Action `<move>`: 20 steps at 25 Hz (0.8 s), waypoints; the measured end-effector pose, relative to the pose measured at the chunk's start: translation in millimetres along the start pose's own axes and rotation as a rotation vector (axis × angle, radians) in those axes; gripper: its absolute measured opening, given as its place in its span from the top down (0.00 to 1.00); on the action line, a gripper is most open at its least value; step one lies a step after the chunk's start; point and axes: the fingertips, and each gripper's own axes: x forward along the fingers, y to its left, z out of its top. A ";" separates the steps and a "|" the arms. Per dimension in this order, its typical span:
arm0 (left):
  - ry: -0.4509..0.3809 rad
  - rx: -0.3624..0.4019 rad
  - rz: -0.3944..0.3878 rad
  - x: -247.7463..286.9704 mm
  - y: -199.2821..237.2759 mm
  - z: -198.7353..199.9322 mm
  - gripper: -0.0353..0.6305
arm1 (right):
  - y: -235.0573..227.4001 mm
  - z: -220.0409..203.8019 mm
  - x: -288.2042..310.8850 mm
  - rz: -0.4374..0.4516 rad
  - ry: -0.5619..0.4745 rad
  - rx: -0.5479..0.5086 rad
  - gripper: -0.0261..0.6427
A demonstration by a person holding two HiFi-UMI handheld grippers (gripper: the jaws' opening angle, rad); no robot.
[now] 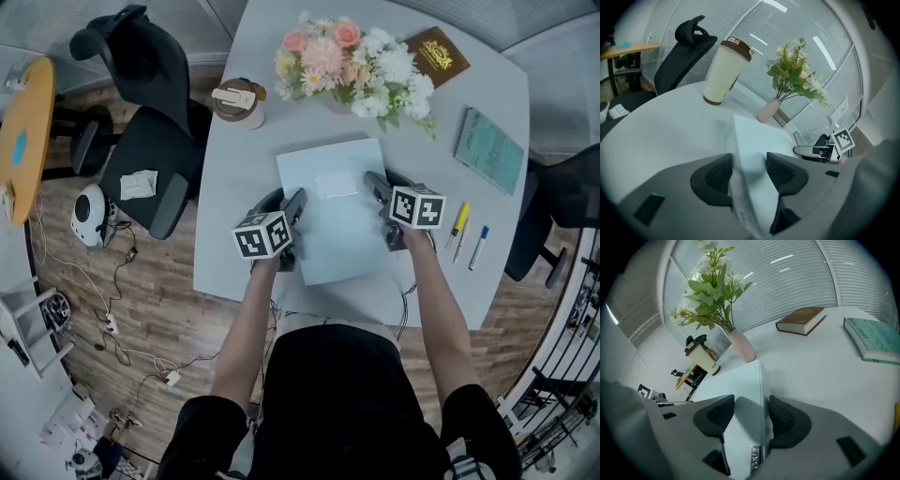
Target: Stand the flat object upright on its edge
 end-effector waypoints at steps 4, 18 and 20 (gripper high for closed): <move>0.009 0.014 0.000 -2.7 -1.2 0.5 0.59 | 2.1 -3.0 -3.0 -0.005 0.014 -0.004 0.59; 0.002 0.020 -0.001 -31.2 -13.7 -8.8 0.63 | 19.4 -13.1 -34.4 0.010 -0.001 -0.050 0.61; -0.003 0.027 -0.002 -36.0 -17.7 -7.5 0.63 | 22.4 -12.1 -39.7 0.018 -0.012 -0.057 0.61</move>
